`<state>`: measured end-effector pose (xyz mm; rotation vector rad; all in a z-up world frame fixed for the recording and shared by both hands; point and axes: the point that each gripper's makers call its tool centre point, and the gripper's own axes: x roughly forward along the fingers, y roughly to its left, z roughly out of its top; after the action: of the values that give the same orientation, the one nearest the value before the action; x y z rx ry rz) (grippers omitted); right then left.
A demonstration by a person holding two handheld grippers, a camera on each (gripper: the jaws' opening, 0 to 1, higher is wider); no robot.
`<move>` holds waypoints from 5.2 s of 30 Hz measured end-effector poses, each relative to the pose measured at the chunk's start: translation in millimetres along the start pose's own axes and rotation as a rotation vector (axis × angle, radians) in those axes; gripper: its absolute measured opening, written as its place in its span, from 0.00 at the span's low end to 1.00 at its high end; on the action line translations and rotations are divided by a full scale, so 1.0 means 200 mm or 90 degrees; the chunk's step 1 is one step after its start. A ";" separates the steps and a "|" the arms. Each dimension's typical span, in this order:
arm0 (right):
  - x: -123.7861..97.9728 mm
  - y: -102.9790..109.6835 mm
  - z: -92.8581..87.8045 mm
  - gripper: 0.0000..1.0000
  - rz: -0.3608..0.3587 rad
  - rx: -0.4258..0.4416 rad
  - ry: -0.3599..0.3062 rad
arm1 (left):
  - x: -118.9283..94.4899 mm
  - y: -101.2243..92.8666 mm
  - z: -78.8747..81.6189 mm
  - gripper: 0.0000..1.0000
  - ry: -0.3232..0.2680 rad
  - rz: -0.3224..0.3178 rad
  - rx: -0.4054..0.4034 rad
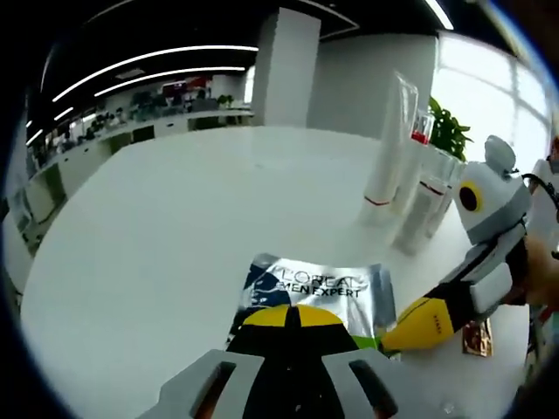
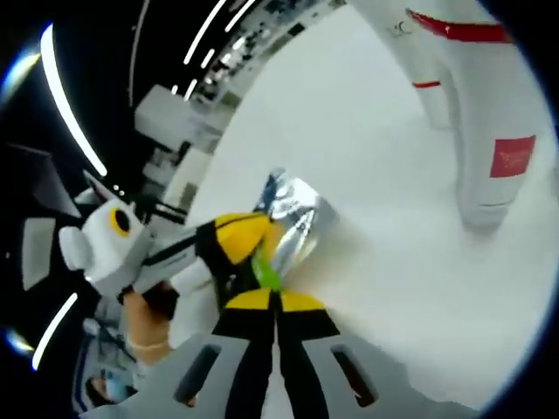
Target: Arrange the skincare products in the storage area until every visible bottle or jar stands upright without overlapping.
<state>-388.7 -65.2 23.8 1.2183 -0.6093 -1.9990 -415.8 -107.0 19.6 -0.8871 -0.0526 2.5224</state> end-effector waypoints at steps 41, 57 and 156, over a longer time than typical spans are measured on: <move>-0.35 0.72 0.28 0.00 0.005 -0.319 -0.065 | -0.28 0.11 0.45 0.52 -0.399 -0.449 -0.540; -0.66 0.96 0.38 0.00 0.154 -0.345 -0.169 | -0.78 -0.34 0.55 0.33 -0.465 -0.835 -0.338; -0.24 0.11 -0.06 0.00 0.236 -0.087 -0.100 | -0.17 -0.25 0.12 0.05 -0.114 -0.415 -0.497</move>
<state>-356.4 -43.3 60.2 0.8051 -0.7058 -1.7968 -385.7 -73.9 67.7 -0.7272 -1.2325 1.9191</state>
